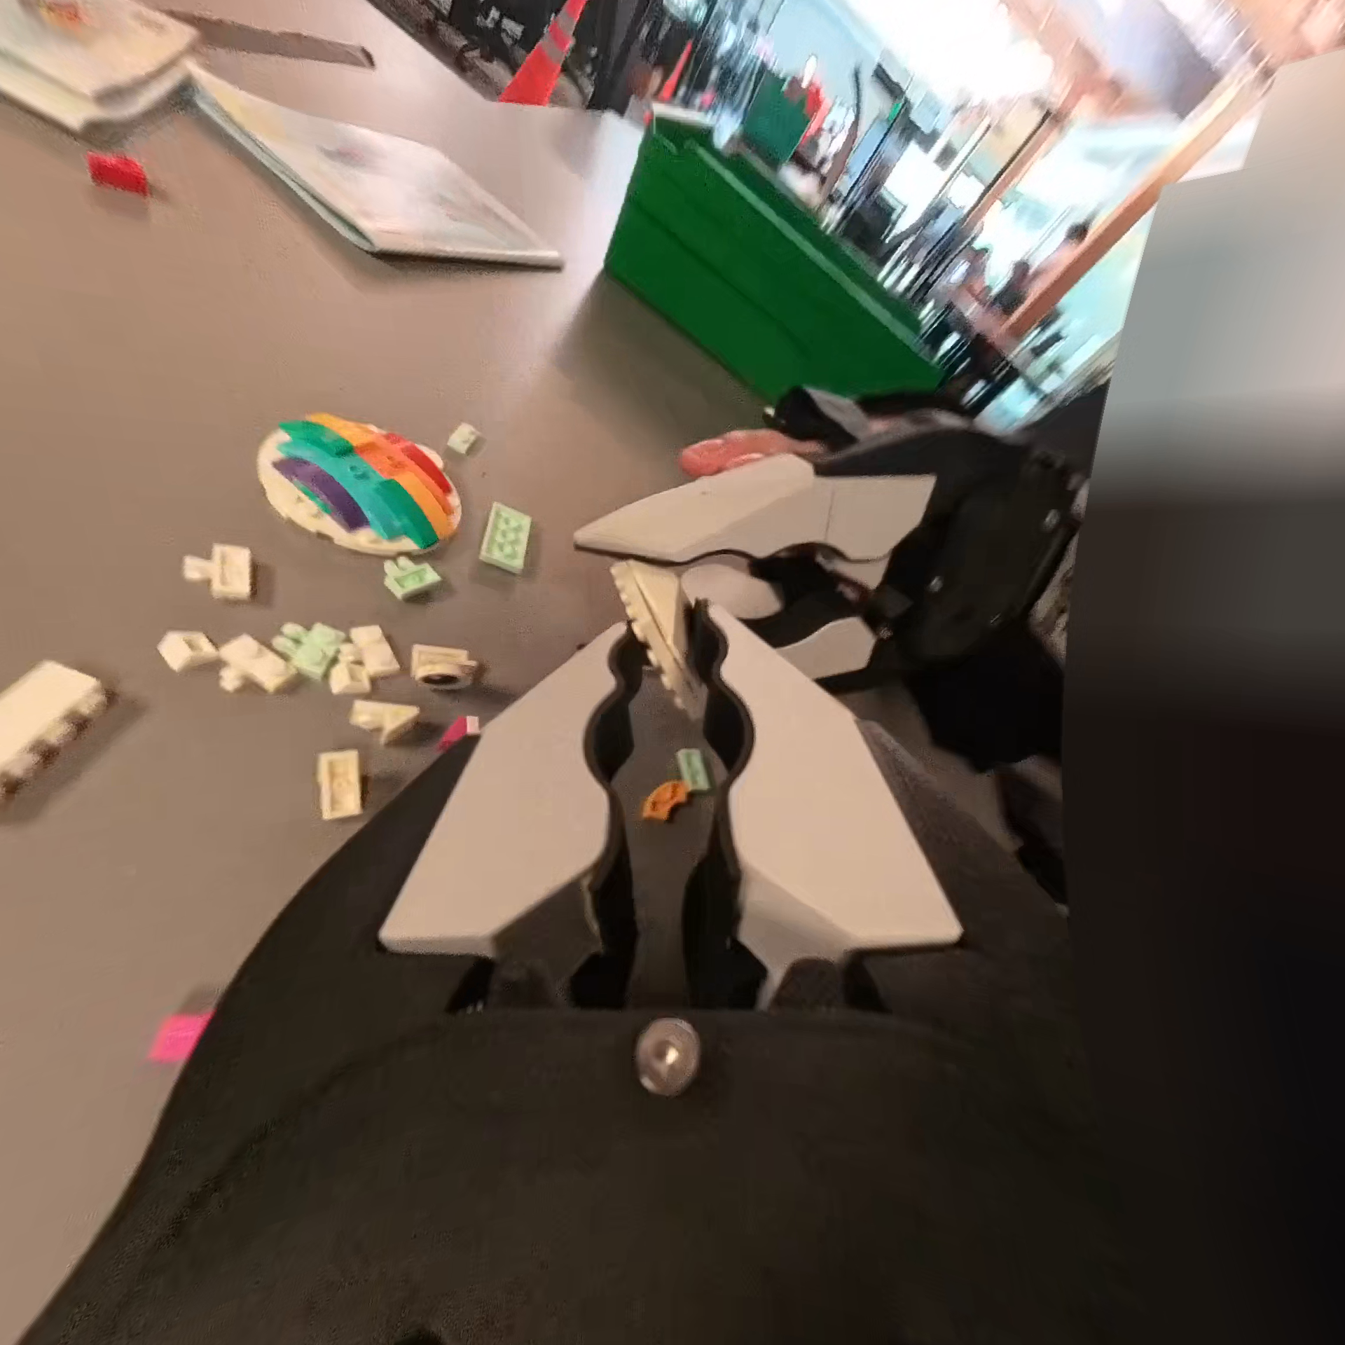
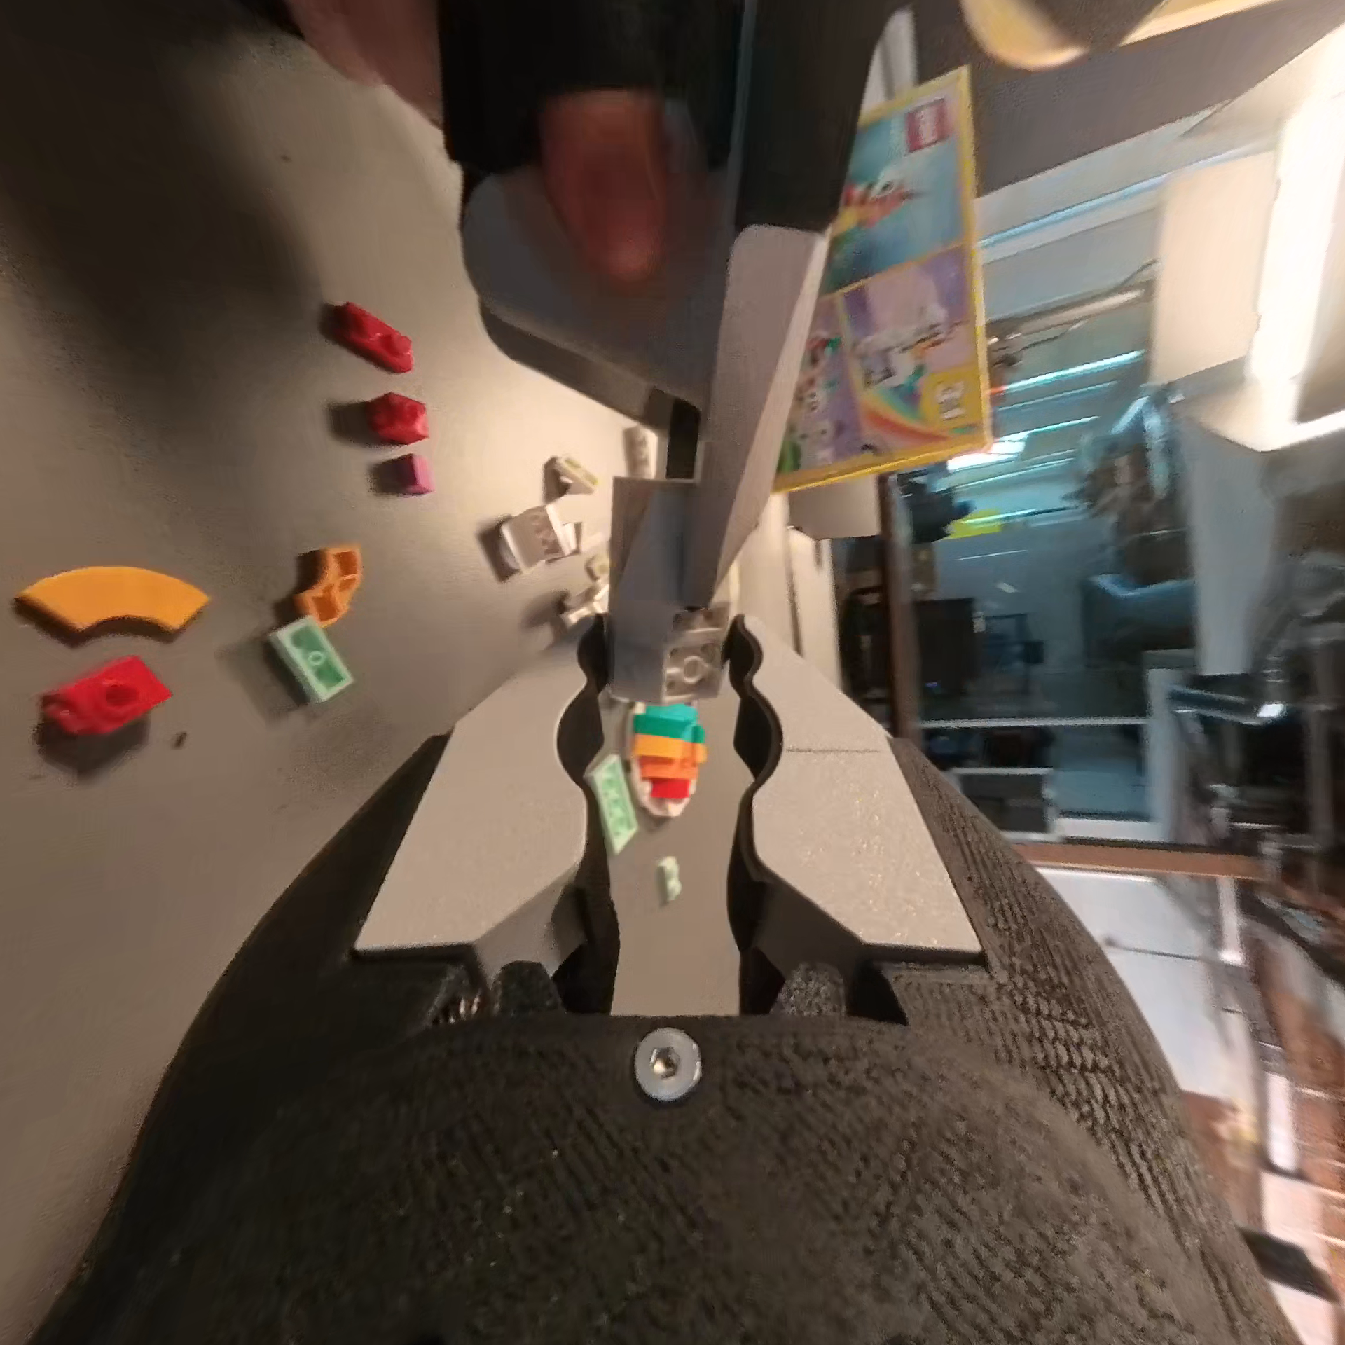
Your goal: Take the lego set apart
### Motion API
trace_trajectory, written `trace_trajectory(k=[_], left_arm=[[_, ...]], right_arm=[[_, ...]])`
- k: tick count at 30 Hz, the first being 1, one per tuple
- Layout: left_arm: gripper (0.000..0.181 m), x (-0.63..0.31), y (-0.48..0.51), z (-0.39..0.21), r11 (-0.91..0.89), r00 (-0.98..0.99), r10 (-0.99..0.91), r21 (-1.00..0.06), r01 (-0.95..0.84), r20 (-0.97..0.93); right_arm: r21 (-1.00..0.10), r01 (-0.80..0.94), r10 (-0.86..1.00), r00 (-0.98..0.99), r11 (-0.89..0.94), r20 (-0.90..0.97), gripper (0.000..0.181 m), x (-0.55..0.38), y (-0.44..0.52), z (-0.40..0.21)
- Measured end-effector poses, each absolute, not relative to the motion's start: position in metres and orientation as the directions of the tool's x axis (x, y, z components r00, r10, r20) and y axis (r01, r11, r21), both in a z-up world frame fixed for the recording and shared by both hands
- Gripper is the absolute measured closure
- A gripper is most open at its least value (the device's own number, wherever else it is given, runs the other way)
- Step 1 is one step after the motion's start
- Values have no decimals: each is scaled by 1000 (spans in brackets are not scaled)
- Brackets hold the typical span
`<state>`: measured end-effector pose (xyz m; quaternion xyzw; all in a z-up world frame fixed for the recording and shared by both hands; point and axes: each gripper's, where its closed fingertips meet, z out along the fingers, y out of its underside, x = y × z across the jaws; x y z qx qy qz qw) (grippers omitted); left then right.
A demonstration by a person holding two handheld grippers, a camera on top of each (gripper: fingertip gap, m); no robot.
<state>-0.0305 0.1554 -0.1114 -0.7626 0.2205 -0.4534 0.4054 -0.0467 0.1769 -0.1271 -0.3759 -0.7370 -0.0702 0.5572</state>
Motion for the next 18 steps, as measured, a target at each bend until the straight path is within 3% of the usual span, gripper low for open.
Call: trace_trajectory(k=[3, 9, 12, 15, 18], left_arm=[[168, -23, 155, -116, -488, 556, -749, -868, -95, 361], [168, -13, 150, -118, -451, 535, -786, -880, -151, 311], [169, -12, 146, -137, -331, 553, -829, -869, -369, 81], [169, -9, 147, -136, -378, 557, -817, -871, -314, 153], [168, -17, 153, -130, -461, 572, -767, -870, -174, 292]], right_arm=[[-393, 643, 608, -143, 657, 781, 150, -39, 173, -135], [-510, 612, 737, -187, 605, 649, 150, -29, 165, -139], [-609, 591, 837, -243, 528, 490, 156, -18, 156, -145], [-636, 574, 848, -238, 516, 473, 157, -15, 157, -145], [-590, 570, 792, -194, 571, 579, 155, -23, 163, -140]])
